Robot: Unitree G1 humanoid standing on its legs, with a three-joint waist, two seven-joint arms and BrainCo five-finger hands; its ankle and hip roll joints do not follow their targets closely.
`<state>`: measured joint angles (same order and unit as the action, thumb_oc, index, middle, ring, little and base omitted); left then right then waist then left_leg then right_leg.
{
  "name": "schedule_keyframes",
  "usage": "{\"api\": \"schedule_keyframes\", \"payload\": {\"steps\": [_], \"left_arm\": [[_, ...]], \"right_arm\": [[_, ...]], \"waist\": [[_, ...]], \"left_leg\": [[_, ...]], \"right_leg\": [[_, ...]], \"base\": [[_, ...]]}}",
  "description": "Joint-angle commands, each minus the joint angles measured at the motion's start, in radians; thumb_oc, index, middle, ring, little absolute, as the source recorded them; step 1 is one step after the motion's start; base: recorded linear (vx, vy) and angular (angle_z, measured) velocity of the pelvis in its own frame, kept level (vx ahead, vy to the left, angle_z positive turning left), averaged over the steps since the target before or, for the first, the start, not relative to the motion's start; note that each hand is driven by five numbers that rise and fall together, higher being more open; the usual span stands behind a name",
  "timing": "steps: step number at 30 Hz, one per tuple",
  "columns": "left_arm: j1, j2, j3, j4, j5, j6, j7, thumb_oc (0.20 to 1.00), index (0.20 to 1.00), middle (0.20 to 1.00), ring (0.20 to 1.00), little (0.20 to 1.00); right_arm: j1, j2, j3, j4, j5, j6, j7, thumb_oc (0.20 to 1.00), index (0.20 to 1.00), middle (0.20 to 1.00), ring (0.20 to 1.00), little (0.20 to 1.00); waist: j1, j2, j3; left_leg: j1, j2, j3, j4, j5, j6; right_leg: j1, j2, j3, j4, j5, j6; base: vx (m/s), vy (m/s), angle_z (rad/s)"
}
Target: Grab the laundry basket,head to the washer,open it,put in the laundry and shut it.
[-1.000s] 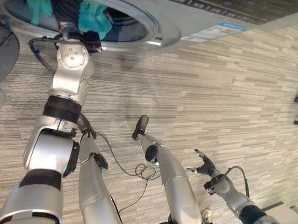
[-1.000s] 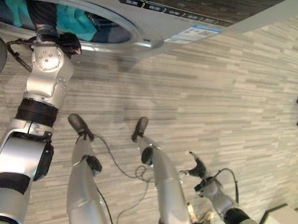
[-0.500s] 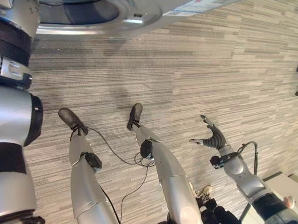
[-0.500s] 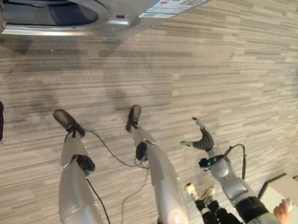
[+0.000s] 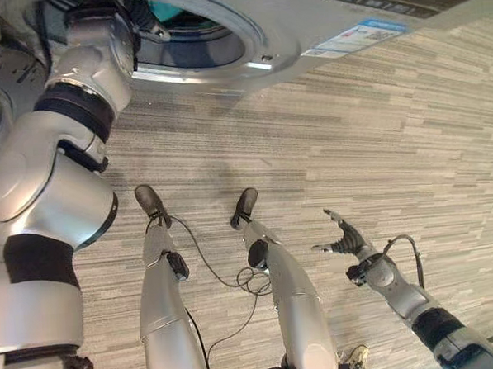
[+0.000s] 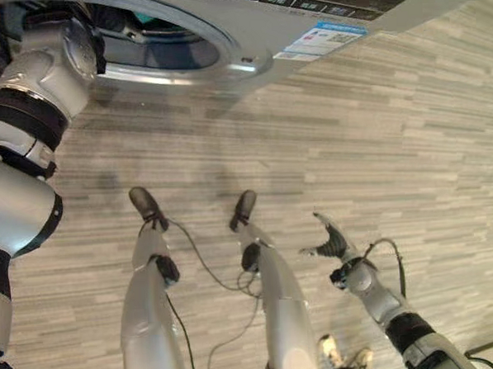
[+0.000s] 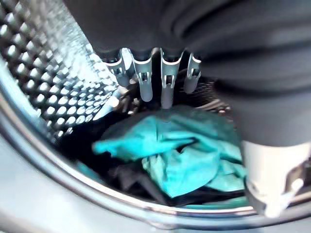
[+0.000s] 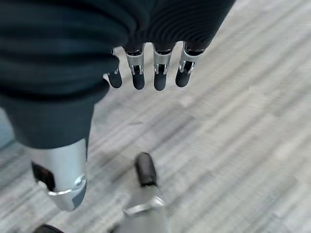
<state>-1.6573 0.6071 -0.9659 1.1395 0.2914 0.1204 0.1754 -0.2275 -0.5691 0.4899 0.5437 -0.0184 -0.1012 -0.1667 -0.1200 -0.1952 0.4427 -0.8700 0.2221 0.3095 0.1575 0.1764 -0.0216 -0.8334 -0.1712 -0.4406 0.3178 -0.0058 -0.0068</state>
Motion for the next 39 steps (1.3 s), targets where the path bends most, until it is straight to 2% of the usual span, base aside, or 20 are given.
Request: {"api": "schedule_keyframes", "payload": {"steps": [1,3,4,5,6,7,10,14,17,18,21,23,24,27,28,31,32,34,38,39], "left_arm": [[0.121,-0.012,0.167,-0.089,-0.041,-0.015,0.005,1.0,1.0,1.0,1.0,1.0],[0.267,0.026,0.265,-0.267,-0.12,-0.041,0.034,1.0,1.0,1.0,1.0,1.0],[0.447,0.026,0.369,-0.415,-0.169,-0.066,0.057,1.0,1.0,1.0,1.0,1.0],[0.464,0.029,0.379,-0.43,-0.166,-0.062,0.056,1.0,1.0,1.0,1.0,1.0],[0.692,-0.02,0.493,-0.54,-0.2,-0.091,0.076,1.0,1.0,1.0,1.0,1.0],[0.7,-0.02,0.498,-0.546,-0.198,-0.089,0.076,1.0,1.0,1.0,1.0,1.0],[0.998,-0.118,0.582,-0.639,-0.233,-0.127,0.055,1.0,1.0,1.0,1.0,1.0],[1.261,-0.2,0.583,-0.648,-0.251,-0.142,0.016,1.0,1.0,1.0,1.0,1.0],[1.371,-0.203,0.536,-0.638,-0.193,-0.142,-0.015,1.0,1.0,1.0,1.0,1.0],[1.428,-0.202,0.528,-0.659,-0.199,-0.141,-0.041,1.0,1.0,1.0,1.0,1.0],[1.457,-0.208,0.528,-0.66,-0.2,-0.146,-0.052,1.0,1.0,1.0,1.0,1.0],[1.531,-0.24,0.532,-0.652,-0.24,-0.149,-0.084,1.0,1.0,1.0,1.0,1.0],[1.533,-0.256,0.533,-0.642,-0.251,-0.15,-0.098,1.0,1.0,1.0,1.0,1.0],[1.531,-0.274,0.525,-0.618,-0.244,-0.149,-0.105,1.0,1.0,1.0,1.0,1.0],[1.54,-0.286,0.531,-0.596,-0.251,-0.148,-0.105,1.0,1.0,1.0,1.0,1.0],[1.545,-0.292,0.54,-0.565,-0.243,-0.145,-0.096,1.0,1.0,1.0,1.0,1.0],[1.574,-0.288,0.574,-0.544,-0.232,-0.141,-0.084,1.0,1.0,1.0,1.0,1.0],[1.597,-0.278,0.6,-0.54,-0.226,-0.141,-0.078,1.0,1.0,1.0,1.0,1.0],[1.725,-0.216,0.799,-0.557,-0.243,-0.143,-0.039,1.0,1.0,1.0,1.0,1.0],[1.727,-0.215,0.8,-0.559,-0.243,-0.143,-0.039,1.0,1.0,1.0,1.0,1.0]], "right_arm": [[0.116,0.019,0.001,0.036,-0.001,0.036,0.024,1.0,1.0,1.0,1.0,1.0],[0.126,0.046,-0.006,0.057,0.001,0.045,0.029,1.0,1.0,1.0,1.0,1.0],[0.128,0.083,-0.008,0.085,-0.011,0.054,0.032,1.0,1.0,1.0,1.0,1.0],[0.131,0.081,-0.004,0.088,-0.013,0.053,0.031,1.0,1.0,1.0,1.0,1.0],[0.122,0.122,-0.003,0.13,-0.028,0.06,0.026,1.0,1.0,1.0,1.0,1.0],[0.123,0.121,0.0,0.131,-0.028,0.059,0.026,1.0,1.0,1.0,1.0,1.0],[0.108,0.16,-0.001,0.19,-0.054,0.068,0.024,1.0,1.0,1.0,1.0,1.0],[0.128,0.194,0.0,0.3,-0.074,0.078,0.028,1.0,1.0,1.0,1.0,1.0],[0.142,0.198,-0.005,0.35,-0.08,0.077,0.023,1.0,1.0,1.0,1.0,1.0],[0.158,0.193,-0.005,0.366,-0.089,0.076,0.028,1.0,1.0,1.0,1.0,1.0],[0.159,0.196,-0.007,0.391,-0.089,0.073,0.028,1.0,1.0,1.0,1.0,1.0],[0.152,0.213,-0.002,0.463,-0.095,0.074,0.037,1.0,1.0,1.0,1.0,1.0],[0.148,0.217,-0.025,0.501,-0.085,0.076,0.041,1.0,1.0,1.0,1.0,1.0],[0.152,0.223,-0.049,0.548,-0.08,0.082,0.04,1.0,1.0,1.0,1.0,1.0],[0.157,0.227,-0.071,0.595,-0.082,0.09,0.04,1.0,1.0,1.0,1.0,1.0],[0.167,0.232,-0.101,0.631,-0.081,0.094,0.042,1.0,1.0,1.0,1.0,1.0],[0.193,0.239,-0.133,0.659,-0.08,0.103,0.049,1.0,1.0,1.0,1.0,1.0],[0.203,0.244,-0.138,0.669,-0.085,0.107,0.056,1.0,1.0,1.0,1.0,1.0],[0.231,0.259,-0.168,0.672,-0.111,0.114,0.092,1.0,1.0,1.0,1.0,1.0],[0.231,0.259,-0.167,0.672,-0.111,0.114,0.092,1.0,1.0,1.0,1.0,1.0]], "waist": [[-0.015,-0.004,-0.076],[0.009,0.003,-0.079],[0.032,0.007,-0.077],[0.03,0.009,-0.08],[0.059,0.013,-0.08],[0.057,0.015,-0.081],[0.09,0.028,-0.085],[0.126,0.067,-0.097],[0.159,0.107,-0.092],[0.171,0.131,-0.091],[0.179,0.145,-0.094],[0.215,0.155,-0.124],[0.199,0.155,-0.148],[0.178,0.161,-0.187],[0.17,0.183,-0.235],[0.158,0.203,-0.263],[0.157,0.221,-0.292],[0.161,0.225,-0.305],[0.192,0.236,-0.347],[0.191,0.235,-0.347]], "left_leg": [[-0.011,-0.024,-0.045,0.024,-0.056,-0.053],[0.011,-0.028,-0.044,0.025,-0.054,-0.057],[0.038,-0.031,-0.041,0.022,-0.046,-0.06],[0.043,-0.03,-0.04,0.021,-0.046,-0.061],[0.088,-0.034,-0.039,0.014,-0.04,-0.071],[0.09,-0.034,-0.038,0.011,-0.036,-0.069],[0.163,-0.033,-0.029,-0.001,-0.026,-0.076],[0.294,-0.021,-0.029,-0.018,0.002,-0.084],[0.366,0.003,-0.053,-0.026,0.077,-0.108],[0.394,0.013,-0.075,-0.035,0.13,-0.126],[0.407,0.024,-0.103,-0.053,0.186,-0.158],[0.454,0.049,-0.282,-0.093,0.226,-0.172],[0.506,0.072,-0.297,-0.066,0.167,-0.147],[0.609,0.106,-0.269,-0.06,0.1,-0.131],[0.671,0.118,-0.283,-0.086,0.099,-0.141],[0.724,0.12,-0.265,-0.132,0.106,-0.146],[0.746,0.108,-0.233,-0.146,0.113,-0.141],[0.763,0.096,-0.233,-0.156,0.103,-0.142],[0.815,0.049,-0.225,-0.193,0.038,-0.134],[0.817,0.048,-0.224,-0.194,0.038,-0.133]], "right_leg": [[0.243,0.114,0.037,-0.134,-0.123,0.062],[0.275,0.117,0.034,-0.148,-0.122,0.06],[0.308,0.123,0.031,-0.162,-0.124,0.056],[0.313,0.123,0.032,-0.164,-0.124,0.056],[0.358,0.128,0.031,-0.177,-0.128,0.051],[0.36,0.128,0.031,-0.18,-0.125,0.051],[0.434,0.134,0.036,-0.203,-0.129,0.045],[0.567,0.146,0.042,-0.22,-0.147,0.031],[0.647,0.163,0.034,-0.212,-0.188,0.009],[0.686,0.173,0.023,-0.215,-0.203,-0.004],[0.71,0.178,0.017,-0.222,-0.211,-0.01],[0.736,0.16,0.026,-0.209,-0.23,-0.011],[0.746,0.139,0.017,-0.199,-0.226,-0.007],[0.757,0.113,0.007,-0.188,-0.218,0.002],[0.787,0.099,0.008,-0.206,-0.21,0.023],[0.808,0.088,0.003,-0.219,-0.187,0.04],[0.831,0.071,-0.025,-0.236,-0.145,0.05],[0.852,0.065,-0.022,-0.248,-0.134,0.057],[0.905,0.022,-0.032,-0.278,-0.101,0.088],[0.906,0.021,-0.031,-0.279,-0.101,0.089]], "base": [[-0.01,-0.041,-0.07],[-0.01,-0.044,-0.04],[0.0,0.0,0.0],[0.03,-0.059,-0.02],[0.01,-0.039,0.0],[-0.01,-0.051,0.01],[0.02,-0.005,0.0],[0.05,-0.049,0.01],[0.04,-0.112,0.06],[0.0,-0.101,0.11],[-0.04,-0.025,0.32],[-0.09,0.05,0.15],[-0.12,0.075,0.09],[-0.01,0.128,0.4],[0.07,0.198,0.49],[0.06,0.178,0.33],[0.06,0.271,0.34],[0.09,0.152,0.31],[0.13,0.135,0.02],[0.11,0.112,-0.03]]}}
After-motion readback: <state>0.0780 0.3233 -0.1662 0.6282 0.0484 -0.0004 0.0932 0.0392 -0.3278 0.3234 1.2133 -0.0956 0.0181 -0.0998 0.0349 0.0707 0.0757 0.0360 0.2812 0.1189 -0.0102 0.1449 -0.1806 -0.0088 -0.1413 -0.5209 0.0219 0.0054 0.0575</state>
